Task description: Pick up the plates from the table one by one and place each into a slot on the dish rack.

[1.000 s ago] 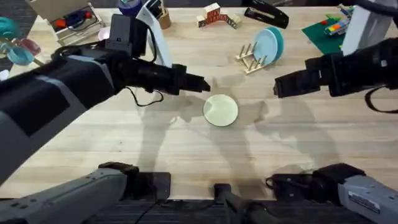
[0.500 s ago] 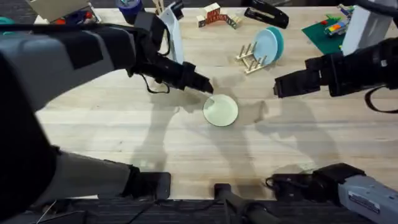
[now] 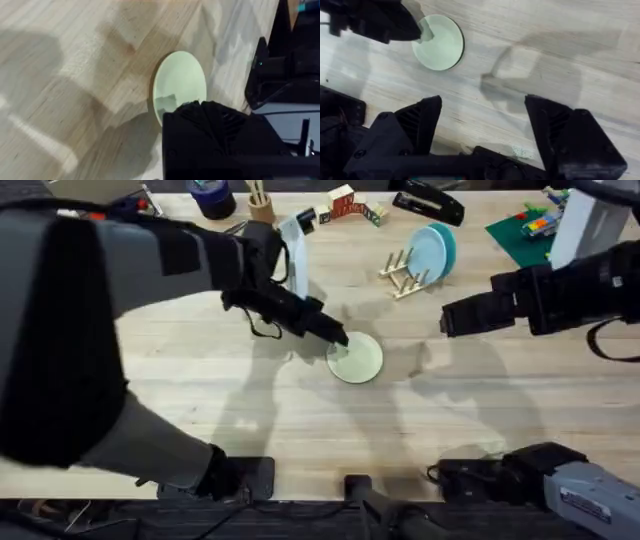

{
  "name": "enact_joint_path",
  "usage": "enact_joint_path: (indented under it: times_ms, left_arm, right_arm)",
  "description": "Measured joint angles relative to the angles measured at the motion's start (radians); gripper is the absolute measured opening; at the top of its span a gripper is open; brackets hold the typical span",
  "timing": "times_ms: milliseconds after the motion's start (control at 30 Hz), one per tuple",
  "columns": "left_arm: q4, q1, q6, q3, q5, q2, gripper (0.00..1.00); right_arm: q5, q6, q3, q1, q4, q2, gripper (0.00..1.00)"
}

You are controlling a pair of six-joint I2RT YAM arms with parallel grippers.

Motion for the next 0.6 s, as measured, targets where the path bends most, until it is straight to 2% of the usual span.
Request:
enact_joint_path:
  times_ms: [167,367,600]
  left_arm:
    - [0.01,-0.03,0.006,0.0,0.0,0.063,0.039]
    - [0.051,-0.03,0.007,0.0,0.001,0.111,0.039]
    - [0.073,-0.029,0.007,0.011,0.049,0.156,0.04]
  right_arm:
    - [0.0,0.0,0.0,0.0,0.0,0.0,0.996]
    - [0.0,0.0,0.0,0.0,0.0,0.0,0.996]
    - [0.0,0.0,0.0,0.0,0.0,0.0,0.995]
